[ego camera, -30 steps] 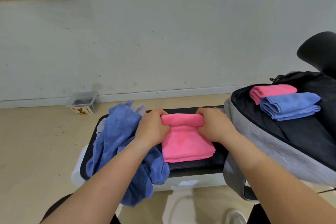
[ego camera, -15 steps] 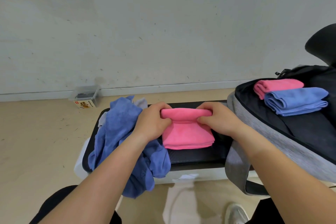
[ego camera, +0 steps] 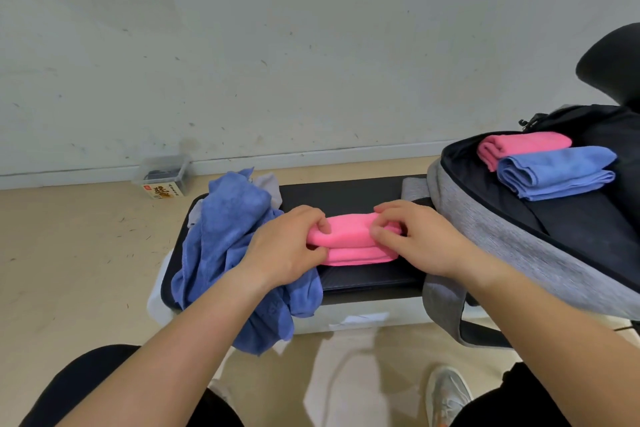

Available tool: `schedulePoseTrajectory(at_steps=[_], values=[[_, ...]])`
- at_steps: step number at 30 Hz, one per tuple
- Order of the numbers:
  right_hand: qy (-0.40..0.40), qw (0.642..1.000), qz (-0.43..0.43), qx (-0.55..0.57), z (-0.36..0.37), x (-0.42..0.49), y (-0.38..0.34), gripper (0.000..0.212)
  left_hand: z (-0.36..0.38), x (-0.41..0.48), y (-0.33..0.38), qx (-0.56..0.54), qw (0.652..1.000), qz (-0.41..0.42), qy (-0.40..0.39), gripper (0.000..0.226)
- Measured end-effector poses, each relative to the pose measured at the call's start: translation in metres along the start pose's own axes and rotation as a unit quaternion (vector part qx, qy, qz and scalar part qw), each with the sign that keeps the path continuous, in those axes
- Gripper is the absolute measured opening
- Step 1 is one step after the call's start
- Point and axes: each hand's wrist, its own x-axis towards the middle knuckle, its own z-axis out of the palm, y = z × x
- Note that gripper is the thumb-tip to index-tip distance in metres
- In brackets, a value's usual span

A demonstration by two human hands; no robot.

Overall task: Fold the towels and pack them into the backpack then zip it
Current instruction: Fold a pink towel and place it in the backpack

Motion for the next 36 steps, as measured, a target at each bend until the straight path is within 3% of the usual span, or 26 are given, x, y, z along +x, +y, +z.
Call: schedulePoseTrajectory(at_steps=[2,4,8,11,14,18,22,24,26,30,36], values=[[0.033,0.999,0.019,0.013,0.006,0.0,-0.002,0.036,0.0,-0.001,0.001,-0.004,1.0,0.0,0.002,0.018],[0.073,0.996,0.052,0.016,0.013,0.003,-0.004,0.044,0.001,0.002,0.004,-0.006,1.0,-0.004,0.021,0.015],[0.116,0.99,0.078,-0.017,0.03,0.003,-0.013,0.035,0.01,0.016,0.014,0.096,0.989,-0.032,0.112,0.043],[0.116,0.99,0.081,-0.024,0.035,0.001,-0.016,0.027,0.019,0.03,0.026,0.165,0.972,-0.049,0.157,0.039],[0.102,0.99,0.086,-0.041,0.037,0.0,-0.016,0.027,0.037,0.041,0.031,0.17,0.973,-0.049,0.145,0.029],[0.085,0.983,0.103,-0.129,0.03,0.001,-0.019,0.028,0.057,0.038,0.019,0.224,0.963,-0.032,0.142,0.042],[0.061,0.995,0.011,-0.077,0.024,0.011,-0.024,0.054,0.062,0.033,0.017,0.237,0.958,-0.021,0.161,0.048],[0.055,0.996,0.001,-0.075,0.032,0.019,-0.023,0.045,0.062,0.033,0.018,0.234,0.958,-0.026,0.161,0.048],[0.047,0.988,0.006,-0.149,0.046,0.022,-0.014,0.041,0.063,0.033,0.017,0.228,0.96,-0.037,0.16,0.046],[0.068,0.962,0.013,-0.265,0.064,0.016,0.004,0.058,0.064,0.034,0.011,0.22,0.961,-0.049,0.163,0.041],[-0.007,0.968,0.018,-0.249,0.053,0.014,-0.001,0.056,0.058,0.038,0.008,0.209,0.971,-0.066,0.096,0.043]])
